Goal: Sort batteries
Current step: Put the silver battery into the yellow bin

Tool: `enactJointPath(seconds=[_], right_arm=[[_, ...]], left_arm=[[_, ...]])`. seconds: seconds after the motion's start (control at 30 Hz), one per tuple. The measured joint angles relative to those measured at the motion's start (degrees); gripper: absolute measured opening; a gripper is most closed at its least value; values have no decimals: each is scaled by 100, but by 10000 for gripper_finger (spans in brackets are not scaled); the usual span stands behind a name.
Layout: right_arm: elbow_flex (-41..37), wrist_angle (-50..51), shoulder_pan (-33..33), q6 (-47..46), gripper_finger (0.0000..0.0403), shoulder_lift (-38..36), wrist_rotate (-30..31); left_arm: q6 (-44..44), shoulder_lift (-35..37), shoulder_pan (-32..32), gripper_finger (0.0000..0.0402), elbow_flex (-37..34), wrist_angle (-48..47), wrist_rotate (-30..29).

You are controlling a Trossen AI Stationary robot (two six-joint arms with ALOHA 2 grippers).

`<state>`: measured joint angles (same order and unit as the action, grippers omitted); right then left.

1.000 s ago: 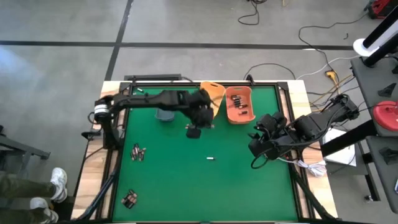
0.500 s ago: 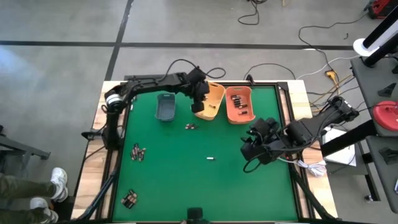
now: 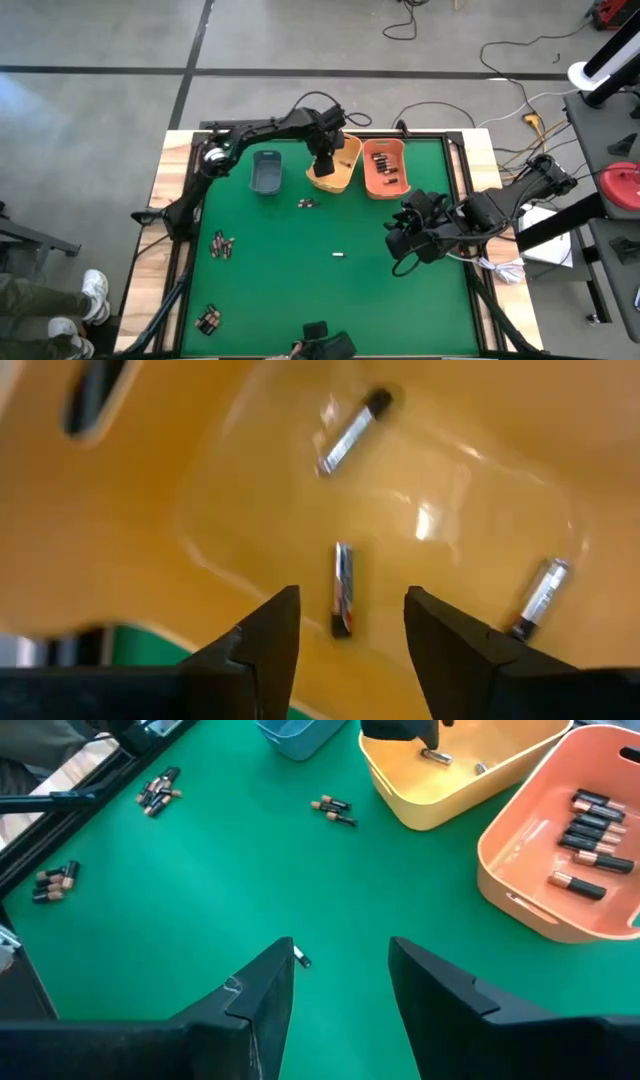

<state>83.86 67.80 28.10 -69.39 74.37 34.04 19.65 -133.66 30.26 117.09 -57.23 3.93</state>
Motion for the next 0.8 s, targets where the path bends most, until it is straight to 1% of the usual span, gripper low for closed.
enactJointPath(seconds=[0.13, 0.2, 0.3, 0.43, 0.53, 0.63, 0.8], right_arm=[[77, 24, 0, 99, 152, 0, 2], [91, 53, 0, 103, 150, 0, 2], [91, 101, 0, 103, 152, 0, 4], [91, 148, 0, 110, 157, 0, 46], [91, 187, 0, 108, 160, 0, 47], [91, 209, 0, 108, 157, 0, 48], [91, 216, 0, 169, 150, 0, 50]], left_arm=[[-398, -252, 9, 161, 468, -602, -27], [-490, -256, 10, 161, 566, -746, -178], [-662, -233, 13, 161, 525, -918, -339], [-1266, -232, 25, 161, 473, -1361, -340], [-1451, -215, 23, 161, 473, -1612, -338], [-1567, -162, 12, 161, 491, -1637, -338], [-1349, 60, -13, 161, 521, -1272, -321]])
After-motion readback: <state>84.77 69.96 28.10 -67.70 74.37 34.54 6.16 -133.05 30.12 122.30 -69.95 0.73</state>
